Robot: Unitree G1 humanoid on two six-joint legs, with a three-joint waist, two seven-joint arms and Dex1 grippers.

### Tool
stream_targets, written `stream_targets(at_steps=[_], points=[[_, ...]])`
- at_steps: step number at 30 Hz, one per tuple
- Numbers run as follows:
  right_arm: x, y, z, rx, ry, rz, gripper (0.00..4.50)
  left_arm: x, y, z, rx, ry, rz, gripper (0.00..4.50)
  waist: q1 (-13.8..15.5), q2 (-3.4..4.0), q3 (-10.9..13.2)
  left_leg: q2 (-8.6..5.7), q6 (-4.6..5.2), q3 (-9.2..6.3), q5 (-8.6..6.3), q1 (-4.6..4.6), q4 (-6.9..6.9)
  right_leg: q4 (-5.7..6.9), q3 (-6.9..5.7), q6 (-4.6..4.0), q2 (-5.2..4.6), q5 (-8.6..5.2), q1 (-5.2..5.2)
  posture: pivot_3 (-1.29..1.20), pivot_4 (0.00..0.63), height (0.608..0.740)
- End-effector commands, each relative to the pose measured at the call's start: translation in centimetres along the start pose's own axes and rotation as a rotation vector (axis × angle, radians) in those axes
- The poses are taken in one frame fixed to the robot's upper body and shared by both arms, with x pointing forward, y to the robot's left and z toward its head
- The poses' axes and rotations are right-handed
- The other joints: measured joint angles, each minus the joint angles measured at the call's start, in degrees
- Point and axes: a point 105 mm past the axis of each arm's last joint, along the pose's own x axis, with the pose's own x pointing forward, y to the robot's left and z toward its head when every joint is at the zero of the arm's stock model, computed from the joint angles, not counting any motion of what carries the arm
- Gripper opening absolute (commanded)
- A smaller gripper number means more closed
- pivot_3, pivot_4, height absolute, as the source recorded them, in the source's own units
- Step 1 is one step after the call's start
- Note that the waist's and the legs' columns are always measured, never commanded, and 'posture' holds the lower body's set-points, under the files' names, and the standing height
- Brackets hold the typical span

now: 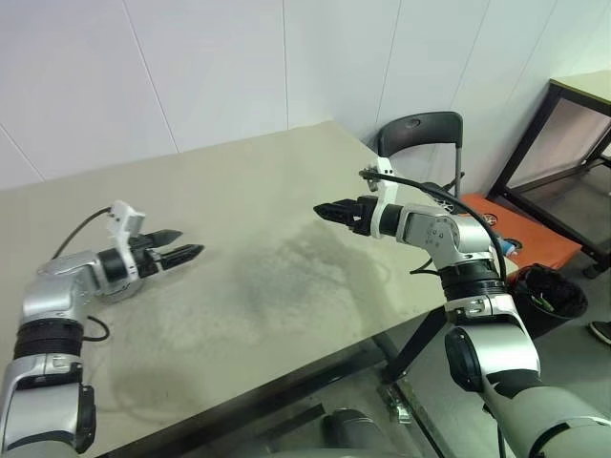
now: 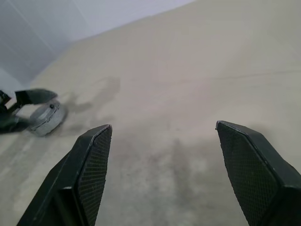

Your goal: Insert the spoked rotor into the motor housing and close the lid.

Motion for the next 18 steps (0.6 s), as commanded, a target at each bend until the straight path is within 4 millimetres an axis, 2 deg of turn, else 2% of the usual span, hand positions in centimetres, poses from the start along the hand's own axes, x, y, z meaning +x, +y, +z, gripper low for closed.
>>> stream_targets(at_steps=[1,5,10,18], points=[[0.5,3.0,2.4,-0.126,-0.045,0.095,3.71,1.6,-2.7,3.2,0.1,-0.032,-0.125,4.45,0.0,0.0,0.0,0.0,0.0,0.0,0.0,0.01,0.01,0.01,0.0,0.0,0.0,0.0,0.01,0.0,0.0,0.74],[0.6,4.3,0.9,-0.182,0.001,0.135,3.71,1.8,-4.0,3.9,0.127,-0.025,-0.18,4.45,0.0,0.03,0.0,0.02,0.0,0.01,0.0,0.04,0.0,0.0,0.01,0.0,0.04,0.0,0.01,0.0,0.0,0.74],[0.2,4.0,0.1,-0.161,0.012,0.123,3.71,0.7,-2.8,3.8,0.113,-0.016,-0.129,4.45,0.3,0.03,0.0,0.0,-0.01,0.0,0.01,0.05,0.06,0.01,-0.01,0.0,0.04,0.0,0.05,0.0,0.0,0.74],[0.6,3.6,0.2,-0.147,0.012,0.107,3.71,0.0,-2.1,2.9,0.096,-0.009,-0.085,4.45,0.3,0.03,0.0,0.0,-0.01,0.01,0.01,0.05,0.06,-0.02,-0.02,-0.01,0.04,0.01,0.05,0.0,0.0,0.74]])
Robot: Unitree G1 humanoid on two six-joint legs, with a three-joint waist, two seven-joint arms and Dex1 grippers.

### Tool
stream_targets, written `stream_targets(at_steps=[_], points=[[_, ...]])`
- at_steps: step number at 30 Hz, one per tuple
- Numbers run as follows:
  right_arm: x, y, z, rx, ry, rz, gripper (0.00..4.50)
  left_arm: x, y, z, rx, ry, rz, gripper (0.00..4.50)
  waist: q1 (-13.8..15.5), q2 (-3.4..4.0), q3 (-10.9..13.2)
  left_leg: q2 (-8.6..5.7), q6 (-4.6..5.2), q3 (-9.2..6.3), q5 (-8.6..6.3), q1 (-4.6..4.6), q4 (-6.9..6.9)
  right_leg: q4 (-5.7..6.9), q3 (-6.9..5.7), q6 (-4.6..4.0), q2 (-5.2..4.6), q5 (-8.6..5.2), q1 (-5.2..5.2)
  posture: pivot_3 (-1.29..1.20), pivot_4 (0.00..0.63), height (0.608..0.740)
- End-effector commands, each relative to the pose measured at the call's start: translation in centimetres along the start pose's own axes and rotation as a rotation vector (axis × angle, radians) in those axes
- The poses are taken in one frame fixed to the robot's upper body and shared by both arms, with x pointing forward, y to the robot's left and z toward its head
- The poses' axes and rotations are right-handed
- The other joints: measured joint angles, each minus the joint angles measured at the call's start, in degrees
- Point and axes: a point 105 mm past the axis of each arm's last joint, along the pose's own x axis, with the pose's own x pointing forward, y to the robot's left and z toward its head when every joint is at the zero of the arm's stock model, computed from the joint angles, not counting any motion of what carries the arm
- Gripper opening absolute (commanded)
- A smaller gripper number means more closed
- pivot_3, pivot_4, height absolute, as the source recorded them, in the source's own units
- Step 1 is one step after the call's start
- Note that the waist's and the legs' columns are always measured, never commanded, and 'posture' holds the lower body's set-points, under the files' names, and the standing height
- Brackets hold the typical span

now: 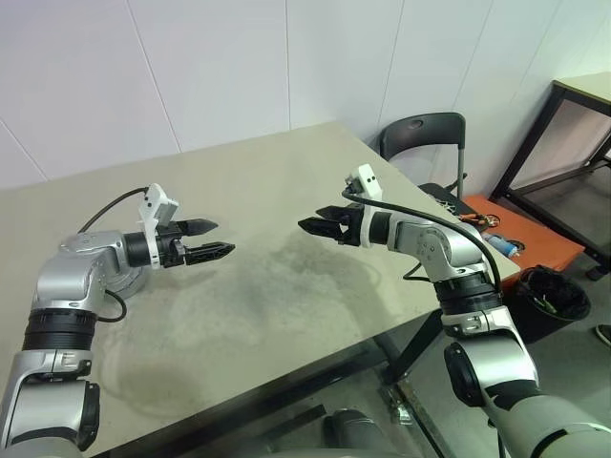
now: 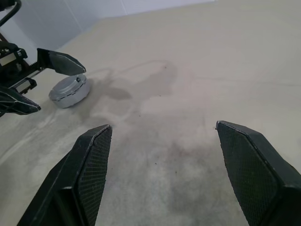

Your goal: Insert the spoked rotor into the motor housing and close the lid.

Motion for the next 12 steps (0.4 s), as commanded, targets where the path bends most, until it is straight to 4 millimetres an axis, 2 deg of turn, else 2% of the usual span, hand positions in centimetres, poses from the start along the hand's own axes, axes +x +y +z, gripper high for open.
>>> stream_targets(at_steps=[1,12], points=[[0.2,0.6,1.8,-0.038,-0.046,0.013,3.71,-1.1,0.5,0.9,0.029,-0.04,0.044,4.45,0.0,0.0,0.0,0.0,0.0,0.0,0.0,0.0,0.0,0.0,0.0,0.0,0.0,0.0,0.0,0.0,0.0,0.74],[0.4,0.6,1.2,-0.03,-0.033,0.015,3.71,-1.8,1.3,-0.7,-0.013,-0.056,0.086,4.45,1.3,0.0,0.0,0.01,0.0,0.0,0.0,0.01,0.0,0.0,-0.02,-0.01,0.02,0.0,0.0,0.0,0.0,0.74]])
